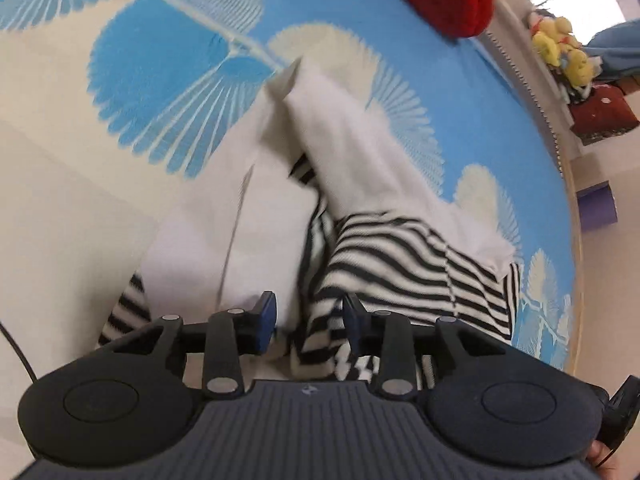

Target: Fold small clothes

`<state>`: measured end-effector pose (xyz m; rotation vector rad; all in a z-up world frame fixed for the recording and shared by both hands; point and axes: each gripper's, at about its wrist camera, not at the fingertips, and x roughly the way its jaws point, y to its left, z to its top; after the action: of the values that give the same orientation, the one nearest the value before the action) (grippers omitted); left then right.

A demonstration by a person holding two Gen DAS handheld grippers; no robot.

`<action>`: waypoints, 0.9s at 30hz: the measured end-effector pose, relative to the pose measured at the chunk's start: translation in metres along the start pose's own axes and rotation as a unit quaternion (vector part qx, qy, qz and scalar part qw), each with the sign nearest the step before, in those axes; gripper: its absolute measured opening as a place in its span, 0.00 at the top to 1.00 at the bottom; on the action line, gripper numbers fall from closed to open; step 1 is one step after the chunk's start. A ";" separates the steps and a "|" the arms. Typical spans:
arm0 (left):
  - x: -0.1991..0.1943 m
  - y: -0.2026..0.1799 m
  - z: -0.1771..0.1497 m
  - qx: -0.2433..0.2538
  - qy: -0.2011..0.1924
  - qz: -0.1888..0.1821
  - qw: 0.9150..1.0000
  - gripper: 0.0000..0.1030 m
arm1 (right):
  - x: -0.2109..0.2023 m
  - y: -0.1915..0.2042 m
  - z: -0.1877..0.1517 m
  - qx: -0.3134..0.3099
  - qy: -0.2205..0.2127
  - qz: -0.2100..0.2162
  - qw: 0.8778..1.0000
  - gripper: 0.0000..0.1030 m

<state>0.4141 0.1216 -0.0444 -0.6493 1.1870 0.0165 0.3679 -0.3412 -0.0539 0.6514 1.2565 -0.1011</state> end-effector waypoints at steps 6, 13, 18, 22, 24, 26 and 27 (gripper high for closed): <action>0.015 -0.009 -0.012 0.039 0.022 0.028 0.999 0.98 | 0.015 -0.009 0.003 0.006 0.017 -0.013 1.000 0.68; -0.031 -0.015 -0.002 0.062 -0.104 0.028 0.992 0.98 | -0.002 0.021 0.010 -0.055 -0.017 0.105 0.993 0.94; 0.010 0.003 -0.012 0.039 0.038 0.087 0.995 0.77 | 0.024 0.005 0.008 -0.022 0.041 0.003 0.999 0.90; -0.017 -0.014 -0.007 0.088 -0.023 0.060 0.994 0.61 | 0.004 -0.011 0.019 0.044 -0.005 -0.004 0.999 0.72; -0.033 -0.024 -0.009 0.119 -0.069 0.059 0.989 0.60 | -0.016 -0.003 0.022 0.023 -0.055 -0.004 0.998 0.72; -0.040 -0.033 -0.013 0.133 -0.090 0.047 0.986 0.62 | -0.031 0.008 0.024 -0.013 -0.103 -0.003 0.995 0.71; -0.041 -0.035 -0.015 0.132 -0.093 0.032 0.986 0.62 | -0.035 0.014 0.023 -0.029 -0.111 0.002 0.993 0.71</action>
<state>0.3968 0.0988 0.0033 -0.3671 1.0069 -0.0258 0.3812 -0.3510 -0.0131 0.5772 1.0406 -0.1295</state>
